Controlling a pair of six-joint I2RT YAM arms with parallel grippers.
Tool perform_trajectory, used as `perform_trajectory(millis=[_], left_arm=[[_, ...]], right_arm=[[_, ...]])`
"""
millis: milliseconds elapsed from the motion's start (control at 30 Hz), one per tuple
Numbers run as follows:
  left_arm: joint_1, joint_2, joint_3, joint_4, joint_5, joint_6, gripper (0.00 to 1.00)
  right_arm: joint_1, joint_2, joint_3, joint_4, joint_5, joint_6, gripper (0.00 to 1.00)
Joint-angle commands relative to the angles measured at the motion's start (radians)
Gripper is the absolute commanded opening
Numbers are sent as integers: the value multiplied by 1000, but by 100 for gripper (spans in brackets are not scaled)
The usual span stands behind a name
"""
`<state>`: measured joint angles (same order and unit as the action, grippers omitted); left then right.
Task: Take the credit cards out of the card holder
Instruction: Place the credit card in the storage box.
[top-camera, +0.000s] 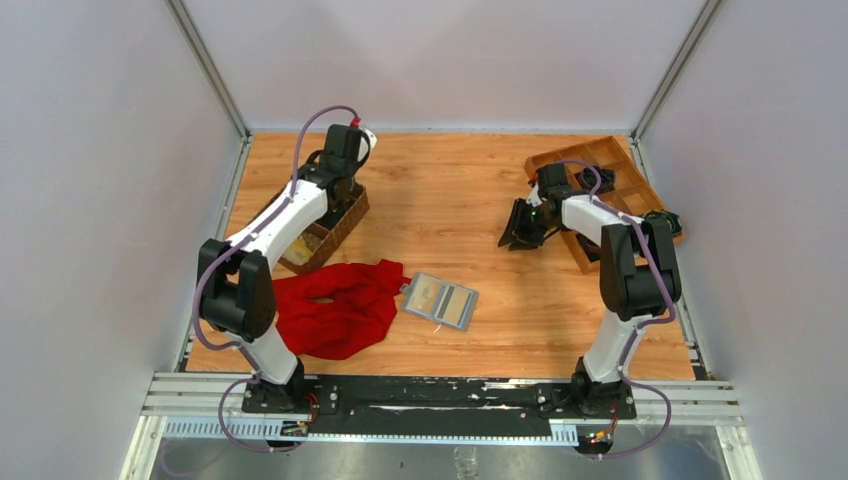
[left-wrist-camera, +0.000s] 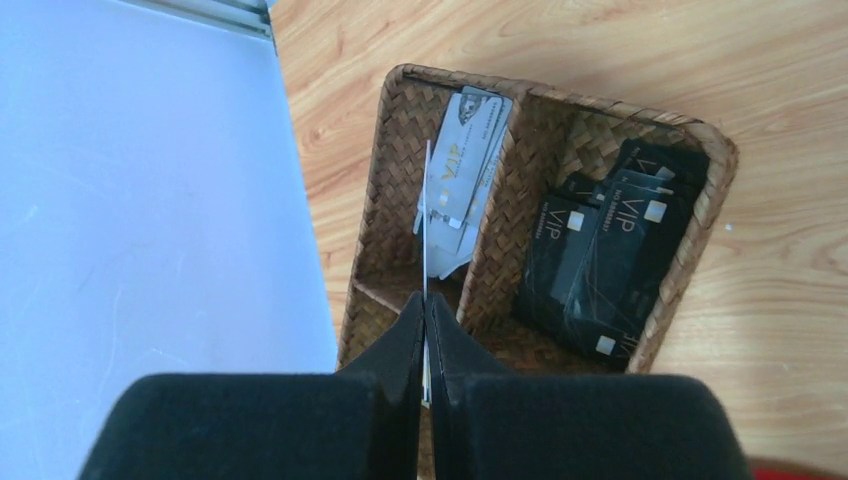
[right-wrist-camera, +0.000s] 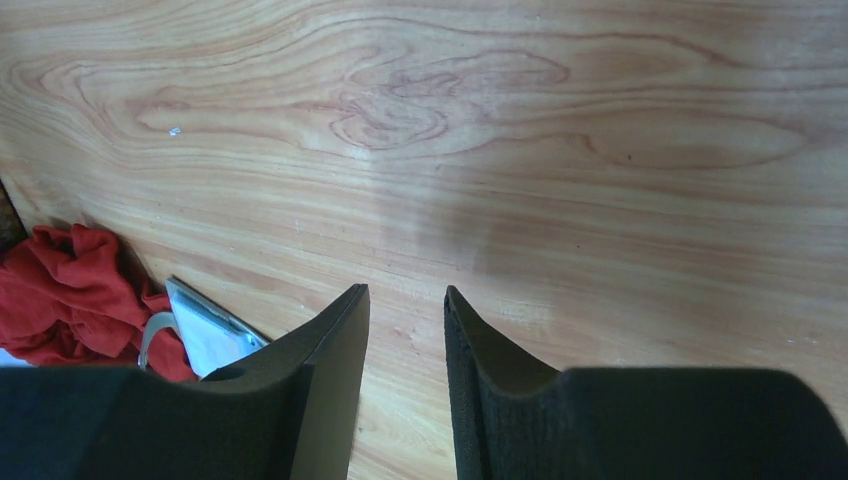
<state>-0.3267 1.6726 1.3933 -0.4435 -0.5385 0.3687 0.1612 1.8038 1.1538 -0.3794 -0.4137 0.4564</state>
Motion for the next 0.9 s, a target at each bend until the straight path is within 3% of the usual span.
perform_trajectory(millis=[0, 667, 867], left_arm=[[29, 25, -24, 182, -5, 114, 0], [136, 251, -47, 337, -15, 257, 0], [153, 301, 42, 195, 15, 173, 7]], right_arm=[[-16, 28, 29, -39, -20, -13, 38], [-40, 40, 23, -31, -39, -21, 38], [-40, 29, 16, -20, -49, -22, 38]])
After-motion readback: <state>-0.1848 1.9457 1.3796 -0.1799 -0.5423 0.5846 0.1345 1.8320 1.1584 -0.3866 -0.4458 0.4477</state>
